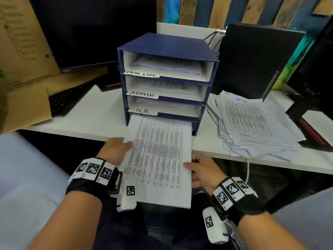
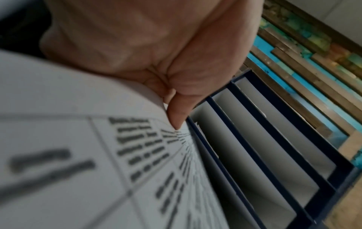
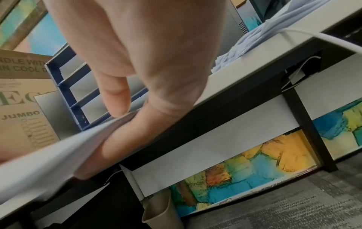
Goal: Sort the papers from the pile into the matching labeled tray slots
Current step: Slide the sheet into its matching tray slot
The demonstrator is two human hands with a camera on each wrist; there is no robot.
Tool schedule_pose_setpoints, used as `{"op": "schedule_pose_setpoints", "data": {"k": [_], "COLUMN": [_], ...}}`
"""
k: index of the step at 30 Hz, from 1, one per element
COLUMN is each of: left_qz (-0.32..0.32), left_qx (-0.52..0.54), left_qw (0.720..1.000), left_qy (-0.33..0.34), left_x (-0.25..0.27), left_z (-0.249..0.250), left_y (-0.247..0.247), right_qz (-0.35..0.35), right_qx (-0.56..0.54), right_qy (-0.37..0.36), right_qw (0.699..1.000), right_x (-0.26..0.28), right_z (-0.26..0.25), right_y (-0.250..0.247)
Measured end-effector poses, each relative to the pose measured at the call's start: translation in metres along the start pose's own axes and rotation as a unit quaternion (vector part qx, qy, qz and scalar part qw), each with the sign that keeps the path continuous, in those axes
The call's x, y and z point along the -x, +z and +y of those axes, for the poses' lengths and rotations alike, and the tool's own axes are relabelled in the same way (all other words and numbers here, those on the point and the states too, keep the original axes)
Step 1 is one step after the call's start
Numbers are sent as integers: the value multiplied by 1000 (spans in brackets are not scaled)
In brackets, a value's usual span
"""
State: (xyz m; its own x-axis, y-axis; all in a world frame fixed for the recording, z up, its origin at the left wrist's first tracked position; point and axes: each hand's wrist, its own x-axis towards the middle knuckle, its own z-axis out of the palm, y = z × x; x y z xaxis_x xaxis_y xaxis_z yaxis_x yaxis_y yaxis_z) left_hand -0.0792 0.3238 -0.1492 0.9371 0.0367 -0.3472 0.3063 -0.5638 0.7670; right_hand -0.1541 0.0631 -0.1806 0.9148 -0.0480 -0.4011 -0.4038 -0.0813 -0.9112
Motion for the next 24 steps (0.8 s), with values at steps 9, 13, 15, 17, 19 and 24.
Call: {"op": "schedule_pose_setpoints", "data": {"k": [9, 13, 15, 17, 19, 24], "left_qz": [-12, -83, -66, 1, 51, 129], "left_qx": [162, 228, 239, 265, 284, 273], "left_qw": [987, 969, 968, 964, 957, 953], "left_qy": [2, -43, -25, -2, 4, 3], "left_x": [-44, -38, -41, -50, -62, -82], "left_z": [15, 10, 6, 7, 13, 36], "left_y": [-3, 1, 8, 15, 19, 29], "right_qz": [149, 229, 250, 244, 227, 241], "right_qx": [29, 2, -16, -35, -67, -75], "right_qy": [-50, -56, -59, -38, -15, -44], "right_qw": [987, 972, 966, 968, 971, 967], "right_x": [-30, -69, -75, -70, -70, -80], "right_z": [-20, -31, -44, -57, -59, -54], "right_y": [-3, -8, -4, 2, 4, 9]}}
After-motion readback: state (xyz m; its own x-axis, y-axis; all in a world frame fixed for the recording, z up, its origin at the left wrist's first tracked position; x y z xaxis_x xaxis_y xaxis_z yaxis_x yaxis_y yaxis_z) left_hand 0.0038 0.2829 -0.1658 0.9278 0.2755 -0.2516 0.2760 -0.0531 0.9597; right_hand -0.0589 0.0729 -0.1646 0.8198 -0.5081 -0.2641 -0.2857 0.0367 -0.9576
